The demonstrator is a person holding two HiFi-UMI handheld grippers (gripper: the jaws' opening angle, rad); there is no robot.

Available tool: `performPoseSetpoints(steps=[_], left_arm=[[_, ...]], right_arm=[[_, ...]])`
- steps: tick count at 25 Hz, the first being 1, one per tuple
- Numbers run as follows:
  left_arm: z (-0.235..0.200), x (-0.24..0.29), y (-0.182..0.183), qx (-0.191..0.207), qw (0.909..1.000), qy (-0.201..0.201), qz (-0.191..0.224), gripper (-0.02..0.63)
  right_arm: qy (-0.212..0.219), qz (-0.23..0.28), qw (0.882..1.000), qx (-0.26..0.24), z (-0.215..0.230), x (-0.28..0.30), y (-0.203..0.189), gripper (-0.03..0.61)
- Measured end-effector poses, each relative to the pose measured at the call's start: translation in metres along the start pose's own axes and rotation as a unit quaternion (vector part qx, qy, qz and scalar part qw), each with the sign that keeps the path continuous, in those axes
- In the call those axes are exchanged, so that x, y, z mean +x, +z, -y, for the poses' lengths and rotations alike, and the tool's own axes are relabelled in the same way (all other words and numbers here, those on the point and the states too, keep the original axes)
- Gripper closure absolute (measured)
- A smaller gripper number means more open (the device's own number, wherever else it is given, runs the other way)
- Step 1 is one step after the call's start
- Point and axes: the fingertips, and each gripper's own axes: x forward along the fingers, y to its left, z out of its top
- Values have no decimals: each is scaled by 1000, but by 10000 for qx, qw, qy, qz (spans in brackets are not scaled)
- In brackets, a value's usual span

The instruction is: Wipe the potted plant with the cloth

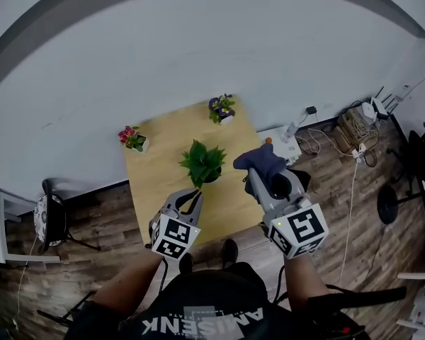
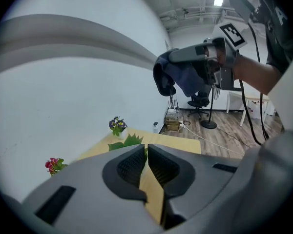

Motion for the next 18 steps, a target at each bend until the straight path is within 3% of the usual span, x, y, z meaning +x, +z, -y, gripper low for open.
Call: performPoseSetpoints(steps=[1,3,4,7,14,18], left_arm=[[5,8,-3,92,9999,-1,-61,609],[14,24,-10,368,9991,-6,-194,535],[18,33,-16,545,9980,-2,-310,528],[24,61,-41,1053,9906,22,-875,489],[8,101,-70,1842,9698,298,-1568,489],[-1,113,-81,2431,9511,341,-1876,489]], right_arm=[[44,-25,10000,-2,4,0,-2,526],[125,-81,9999,-19,10,0,-6,526],[155,-117,9998,-33,13,0,-8,526],[179,-202,9996,-57,21,-1,-15,526],[215,-351,9992,-19,40,-3,-28,526],[228,-445,9987,43,48,-7,-38,526]])
